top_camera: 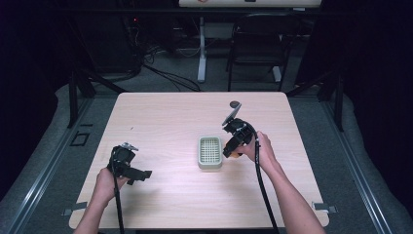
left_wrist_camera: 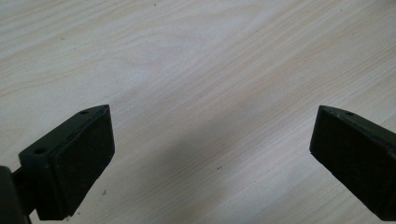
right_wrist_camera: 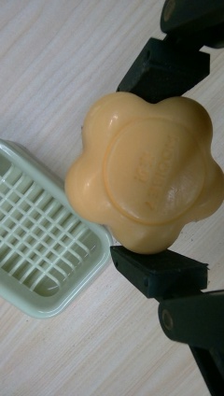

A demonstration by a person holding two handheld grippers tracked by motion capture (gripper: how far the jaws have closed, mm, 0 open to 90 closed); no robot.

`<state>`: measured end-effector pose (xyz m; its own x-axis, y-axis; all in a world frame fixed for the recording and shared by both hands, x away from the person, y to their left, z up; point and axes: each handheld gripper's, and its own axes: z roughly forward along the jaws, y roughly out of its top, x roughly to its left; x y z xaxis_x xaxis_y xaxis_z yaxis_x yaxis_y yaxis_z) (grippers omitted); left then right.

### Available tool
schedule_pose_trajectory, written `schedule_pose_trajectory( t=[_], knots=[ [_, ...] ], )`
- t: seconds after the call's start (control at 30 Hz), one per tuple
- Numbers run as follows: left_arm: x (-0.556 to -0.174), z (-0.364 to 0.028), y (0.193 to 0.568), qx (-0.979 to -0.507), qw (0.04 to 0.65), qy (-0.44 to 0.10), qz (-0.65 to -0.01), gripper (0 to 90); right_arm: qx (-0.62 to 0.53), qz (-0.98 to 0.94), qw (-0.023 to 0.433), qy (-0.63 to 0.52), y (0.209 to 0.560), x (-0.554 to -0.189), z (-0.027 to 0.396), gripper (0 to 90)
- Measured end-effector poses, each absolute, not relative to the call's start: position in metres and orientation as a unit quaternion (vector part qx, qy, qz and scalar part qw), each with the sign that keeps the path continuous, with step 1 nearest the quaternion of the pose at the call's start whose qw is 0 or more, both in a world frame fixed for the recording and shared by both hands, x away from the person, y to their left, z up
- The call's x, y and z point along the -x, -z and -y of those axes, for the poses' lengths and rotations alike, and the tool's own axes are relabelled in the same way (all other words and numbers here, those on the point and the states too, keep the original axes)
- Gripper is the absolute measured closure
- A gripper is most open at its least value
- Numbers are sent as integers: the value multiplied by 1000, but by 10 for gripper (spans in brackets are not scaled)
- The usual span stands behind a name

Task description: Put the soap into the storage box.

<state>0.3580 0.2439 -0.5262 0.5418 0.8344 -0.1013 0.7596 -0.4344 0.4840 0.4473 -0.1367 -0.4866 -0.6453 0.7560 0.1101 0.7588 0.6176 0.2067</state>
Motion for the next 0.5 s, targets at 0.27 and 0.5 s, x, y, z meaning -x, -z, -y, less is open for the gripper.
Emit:
schedule_pose_trajectory(
  t=[0.27, 0.5],
  knots=[
    [-358, -244, 526, -844, 243, -77, -472, 0, 419, 900, 7, 117, 485, -450, 129, 262],
    [-358, -244, 527, -844, 243, -77, -472, 0, 419, 899, 6, 123, 486, -453, 124, 262]
  ],
)
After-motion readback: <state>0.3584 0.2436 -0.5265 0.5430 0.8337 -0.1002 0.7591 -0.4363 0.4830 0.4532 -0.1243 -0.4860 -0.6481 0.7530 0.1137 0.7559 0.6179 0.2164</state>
